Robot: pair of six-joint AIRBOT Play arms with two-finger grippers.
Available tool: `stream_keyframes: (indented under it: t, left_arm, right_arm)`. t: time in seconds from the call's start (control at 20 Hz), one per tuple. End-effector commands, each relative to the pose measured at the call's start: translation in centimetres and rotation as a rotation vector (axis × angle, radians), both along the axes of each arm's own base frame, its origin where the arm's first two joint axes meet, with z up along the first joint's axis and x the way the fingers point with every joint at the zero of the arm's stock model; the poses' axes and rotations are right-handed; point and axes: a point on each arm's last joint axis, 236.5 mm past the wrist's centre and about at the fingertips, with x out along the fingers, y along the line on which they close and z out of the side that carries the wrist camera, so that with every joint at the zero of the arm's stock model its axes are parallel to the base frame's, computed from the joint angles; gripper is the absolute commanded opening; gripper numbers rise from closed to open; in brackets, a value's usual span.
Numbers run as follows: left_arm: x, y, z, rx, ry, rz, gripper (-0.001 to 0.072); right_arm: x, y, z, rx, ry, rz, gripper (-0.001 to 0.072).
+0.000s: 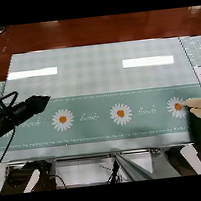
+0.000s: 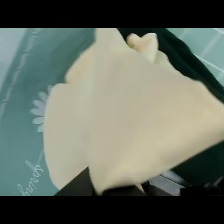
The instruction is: Fold the shirts.
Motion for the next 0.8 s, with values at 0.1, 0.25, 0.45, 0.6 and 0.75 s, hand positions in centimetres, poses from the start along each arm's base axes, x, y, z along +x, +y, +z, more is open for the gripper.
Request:
stream_keyframes:
  t: [0.1, 0.25, 0.45, 0.6, 0.75]
  left_arm:
    - [0.6, 0.3, 0.5, -0.004, -0.027, 0.021, 0.0028]
    - [1.5, 0.8, 1.3, -0.008, -0.071, 0.052, 0.0028]
    - [3.0, 0.9, 2.5, -0.012, -0.093, 0.064, 0.0028]
    - [5.8, -0.4, 6.4, -0.004, -0.148, -0.008, 0.0028]
    - [9.2, -3.8, 12.6, -0.051, -0.215, -0.141, 0.0028]
  right_arm:
    - [-10.3, 1.3, -3.4, -0.055, 0.207, -0.357, 0.0365]
    - [-10.3, 1.0, -3.3, -0.08, 0.199, -0.35, 0.0635]
    - [-2.2, -1.7, -0.4, -0.208, -0.126, -0.146, 0.0567]
    - [9.6, -0.2, 6.1, -0.175, -0.624, 0.143, 0.0028]
    - [17.7, 4.6, 11.5, -0.104, -0.908, 0.388, 0.0021]
